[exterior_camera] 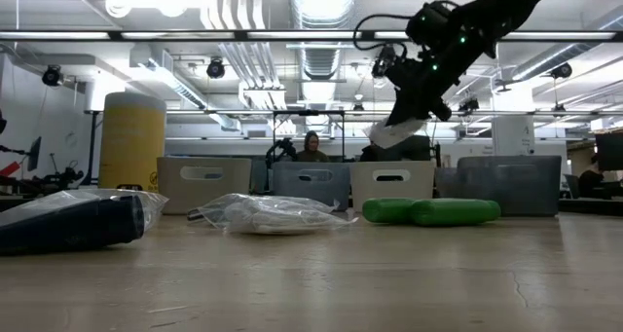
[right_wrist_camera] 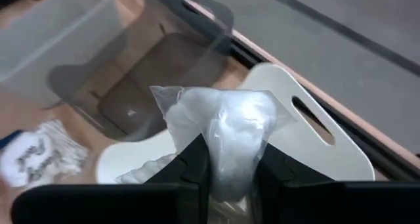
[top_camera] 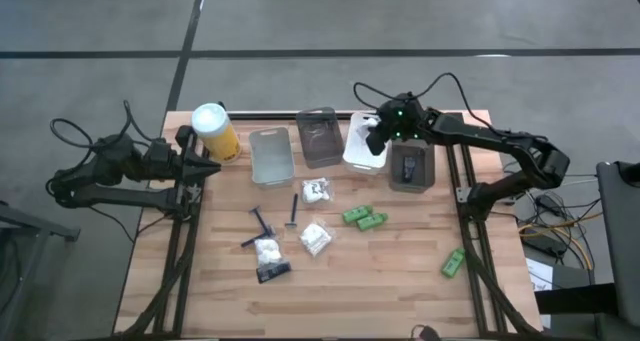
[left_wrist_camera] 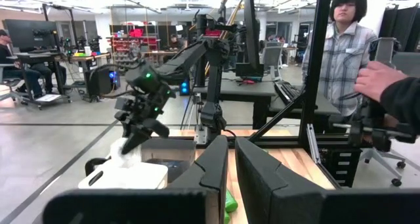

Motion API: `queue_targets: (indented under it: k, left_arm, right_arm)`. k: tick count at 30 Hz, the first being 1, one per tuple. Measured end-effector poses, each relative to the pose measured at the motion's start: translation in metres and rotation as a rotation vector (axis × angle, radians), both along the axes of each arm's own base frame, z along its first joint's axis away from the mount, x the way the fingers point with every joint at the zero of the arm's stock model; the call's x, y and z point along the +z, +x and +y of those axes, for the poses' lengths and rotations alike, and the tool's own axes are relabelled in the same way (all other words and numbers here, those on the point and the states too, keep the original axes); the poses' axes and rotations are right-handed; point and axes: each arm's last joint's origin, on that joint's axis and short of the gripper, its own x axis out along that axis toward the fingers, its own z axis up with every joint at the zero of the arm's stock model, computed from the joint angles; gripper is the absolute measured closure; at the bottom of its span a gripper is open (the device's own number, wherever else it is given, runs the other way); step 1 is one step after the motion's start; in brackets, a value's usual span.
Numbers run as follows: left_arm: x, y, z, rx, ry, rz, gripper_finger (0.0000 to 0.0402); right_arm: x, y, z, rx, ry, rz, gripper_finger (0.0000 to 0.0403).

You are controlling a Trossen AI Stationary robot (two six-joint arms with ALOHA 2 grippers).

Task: Pick & Place Travel size toiletries
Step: Put the white cotton pack into the white bin

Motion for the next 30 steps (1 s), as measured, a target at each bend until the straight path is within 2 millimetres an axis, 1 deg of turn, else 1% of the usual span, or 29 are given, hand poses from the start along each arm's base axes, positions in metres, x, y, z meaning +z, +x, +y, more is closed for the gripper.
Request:
queue_targets:
  k: [4, 12, 16, 20, 30]
  left_arm:
    - [0.000, 0.000, 0.000, 0.000, 0.000, 0.000, 0.0367]
    - [0.000, 0.000, 0.000, 0.000, 0.000, 0.000, 0.0367]
    - [0.000, 0.000, 0.000, 0.000, 0.000, 0.000, 0.0367]
    - [0.000, 0.000, 0.000, 0.000, 0.000, 0.000, 0.0367]
    - [0.000, 0.000, 0.000, 0.000, 0.000, 0.000, 0.0367]
  right_arm:
    - [-0.015, 0.004, -0.007, -0.009, 0.030, 0.041, 0.0334]
    - [-0.048, 0.016, -0.015, -0.007, 0.090, 0.124, 0.0353]
    - [-0.063, 0.020, -0.017, -0.005, 0.120, 0.162, 0.0352]
    - [-0.072, 0.022, -0.018, -0.001, 0.142, 0.187, 0.0334]
    - [-0.076, 0.022, -0.018, 0.000, 0.147, 0.196, 0.0260]
